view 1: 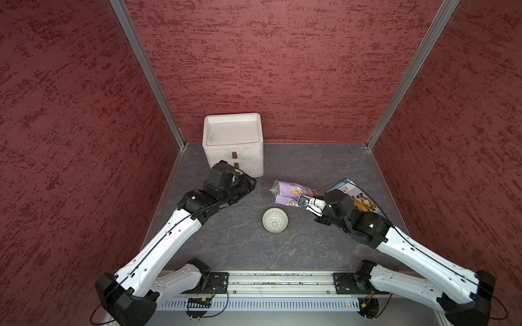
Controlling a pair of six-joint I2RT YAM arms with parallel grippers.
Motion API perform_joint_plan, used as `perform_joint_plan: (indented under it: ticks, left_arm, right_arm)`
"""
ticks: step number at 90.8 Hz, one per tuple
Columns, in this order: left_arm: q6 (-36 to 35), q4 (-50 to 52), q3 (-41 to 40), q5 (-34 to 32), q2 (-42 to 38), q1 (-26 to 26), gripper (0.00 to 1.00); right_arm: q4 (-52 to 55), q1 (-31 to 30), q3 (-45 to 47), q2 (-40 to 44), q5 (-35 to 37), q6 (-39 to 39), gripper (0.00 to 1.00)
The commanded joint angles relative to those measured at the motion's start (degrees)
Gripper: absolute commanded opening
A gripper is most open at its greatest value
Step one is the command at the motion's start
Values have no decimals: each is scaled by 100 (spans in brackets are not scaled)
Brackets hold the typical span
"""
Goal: Pour the oats into the breakfast bowl
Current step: Pour the oats into the bowl.
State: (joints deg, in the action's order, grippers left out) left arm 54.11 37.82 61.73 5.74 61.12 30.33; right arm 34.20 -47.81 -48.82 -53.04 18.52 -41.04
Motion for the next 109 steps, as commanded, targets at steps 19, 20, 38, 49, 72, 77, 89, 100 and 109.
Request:
perform_joint_plan:
  ticks: [19,20,38,49,72,77,89,100,109]
  left_arm:
    - [542,-886,-626,102,56,428,65]
    - [554,-893,-631,89,70,447,65]
    - [686,-991,-729,-99,299,729,66]
    - [977,-1322,-1027,-122,342,817,66]
    - [1260,-1629,-1289,-81,502,944,65]
    - [1280,-1622,-1289,-100,529,972,65]
    - [1333,-1656,-1308,-135,609,1048,65]
    - [1457,-1731,-1345,-102,663,1092,65]
    - [1520,-1854,-1351,-96,677,1143,65]
  right_arm:
    - [-654,-193,345,589,648,-838,0]
    - [-652,-202,368,608,650,-863,0]
    - [-826,-343,797,782,880,-1278,0]
    - [-1183,-414,1026,800,1119,-1539,0]
    - [-1935,-460,1365,875,1249,-1942,0]
    - [-2169,-480,1467,906,1273,-2105,0]
    - [-2514,-507,1638,864,1347,-2457,0]
    - [-2800,-510,1711,836,1399,-2715,0]
    - [-2996,-509,1756,784,1491,-2993,0]
